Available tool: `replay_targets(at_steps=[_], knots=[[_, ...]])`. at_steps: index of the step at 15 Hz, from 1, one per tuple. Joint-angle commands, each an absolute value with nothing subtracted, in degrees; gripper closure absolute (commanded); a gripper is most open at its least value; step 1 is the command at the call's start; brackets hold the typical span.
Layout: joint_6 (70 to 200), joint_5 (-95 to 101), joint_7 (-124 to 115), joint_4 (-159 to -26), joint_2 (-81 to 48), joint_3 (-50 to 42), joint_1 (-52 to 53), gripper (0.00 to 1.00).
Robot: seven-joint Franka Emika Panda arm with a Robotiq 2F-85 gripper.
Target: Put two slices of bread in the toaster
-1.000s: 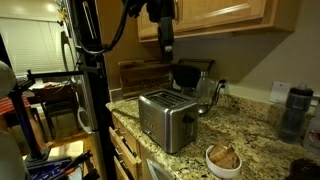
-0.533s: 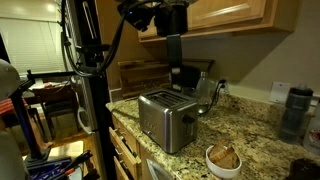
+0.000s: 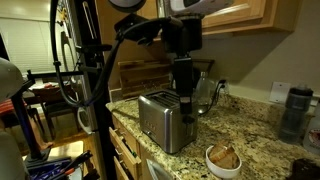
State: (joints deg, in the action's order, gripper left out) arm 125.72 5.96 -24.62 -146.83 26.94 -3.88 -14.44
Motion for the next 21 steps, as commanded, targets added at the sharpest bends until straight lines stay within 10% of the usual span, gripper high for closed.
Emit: replay_targets(at_steps=[1,21], knots=[[129.9,5.4,-20.7,-148.0,24.3,-6.5,-15.3,0.0],[137.2,6.3,-23.3,-146.2,17.7,-3.2,-14.0,0.0]])
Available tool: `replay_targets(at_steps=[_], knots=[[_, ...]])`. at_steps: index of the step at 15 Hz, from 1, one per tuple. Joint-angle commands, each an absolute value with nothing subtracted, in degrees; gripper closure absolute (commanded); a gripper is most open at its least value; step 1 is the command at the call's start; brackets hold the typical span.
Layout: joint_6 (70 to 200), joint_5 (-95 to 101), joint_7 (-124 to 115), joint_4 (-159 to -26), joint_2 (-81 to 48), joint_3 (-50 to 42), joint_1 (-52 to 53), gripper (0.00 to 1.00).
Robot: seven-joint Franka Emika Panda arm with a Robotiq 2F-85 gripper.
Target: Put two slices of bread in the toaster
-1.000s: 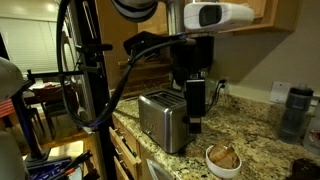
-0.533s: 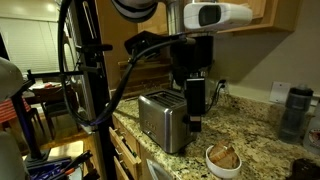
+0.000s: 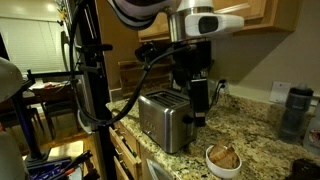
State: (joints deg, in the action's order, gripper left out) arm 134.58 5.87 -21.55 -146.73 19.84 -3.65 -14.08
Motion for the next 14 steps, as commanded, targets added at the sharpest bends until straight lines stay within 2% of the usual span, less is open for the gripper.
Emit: replay_targets(at_steps=[1,14], knots=[[137.9,6.6,-23.2,-146.0,16.7,-3.3,-14.2,0.0],[150.1,7.0,-20.5,-142.4,2.0,-9.2,-14.8,0.0]])
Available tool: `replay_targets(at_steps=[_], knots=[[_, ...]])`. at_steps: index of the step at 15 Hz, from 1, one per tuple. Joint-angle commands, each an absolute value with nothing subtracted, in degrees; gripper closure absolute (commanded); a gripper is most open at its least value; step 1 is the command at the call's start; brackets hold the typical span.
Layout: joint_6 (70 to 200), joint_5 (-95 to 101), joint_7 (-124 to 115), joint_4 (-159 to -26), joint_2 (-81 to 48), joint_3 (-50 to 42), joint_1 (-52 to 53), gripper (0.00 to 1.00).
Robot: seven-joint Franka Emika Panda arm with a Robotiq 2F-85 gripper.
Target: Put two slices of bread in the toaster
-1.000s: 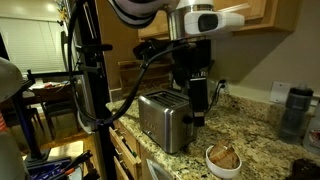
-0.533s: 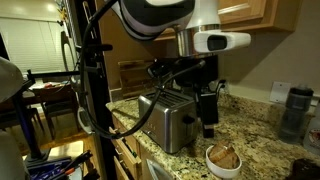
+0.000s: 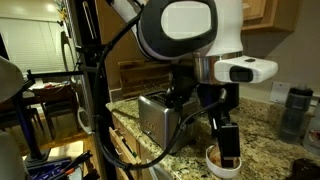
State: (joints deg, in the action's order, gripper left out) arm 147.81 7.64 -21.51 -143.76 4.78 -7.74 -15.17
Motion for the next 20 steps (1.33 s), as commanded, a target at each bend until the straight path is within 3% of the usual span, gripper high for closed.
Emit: replay_targets(at_steps=[1,20], knots=[[149.7,4.2,-18.4,-141.7,0.9,-9.7,-14.3,0.0],[146.1,-10.9,-2.7,-131.1,-12.7,-6.8,-11.9,0.0]])
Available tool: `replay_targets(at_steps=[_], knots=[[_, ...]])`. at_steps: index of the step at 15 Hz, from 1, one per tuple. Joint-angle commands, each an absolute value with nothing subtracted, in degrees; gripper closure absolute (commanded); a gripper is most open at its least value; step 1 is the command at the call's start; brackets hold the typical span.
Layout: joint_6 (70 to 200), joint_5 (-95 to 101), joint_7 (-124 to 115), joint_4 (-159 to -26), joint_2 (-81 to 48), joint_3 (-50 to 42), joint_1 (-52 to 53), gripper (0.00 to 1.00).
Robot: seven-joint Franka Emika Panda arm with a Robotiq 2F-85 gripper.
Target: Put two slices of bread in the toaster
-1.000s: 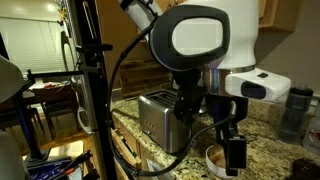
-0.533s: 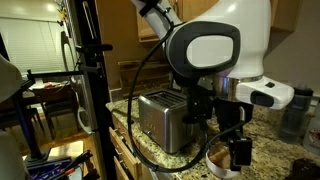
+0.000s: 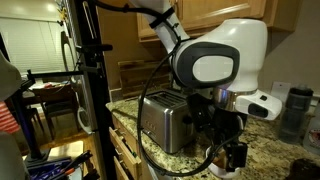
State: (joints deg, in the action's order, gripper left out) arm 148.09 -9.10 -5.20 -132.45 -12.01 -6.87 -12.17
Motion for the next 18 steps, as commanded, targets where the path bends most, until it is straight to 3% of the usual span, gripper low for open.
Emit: replay_targets(at_steps=[1,5,6,7,8,14,18], knots=[[146.0,-10.9,-2.4,-130.8,-13.1,-6.7,-11.9,0.0],[146.1,-11.0,-1.4,-130.3,-14.0,-6.4,-12.1,0.0],[146.1,-11.0,-1.2,-130.1,-14.2,-6.4,-12.1,0.04],[146.2,-11.0,-1.0,-130.0,-14.5,-6.5,-12.1,0.23],[146.1,-10.9,-0.9,-129.9,-14.7,-6.5,-12.1,0.24],[146.0,-11.0,-0.9,-129.1,-15.6,-6.3,-12.1,0.23],[146.0,-10.9,-1.0,-128.3,-16.5,-6.1,-12.1,0.12]])
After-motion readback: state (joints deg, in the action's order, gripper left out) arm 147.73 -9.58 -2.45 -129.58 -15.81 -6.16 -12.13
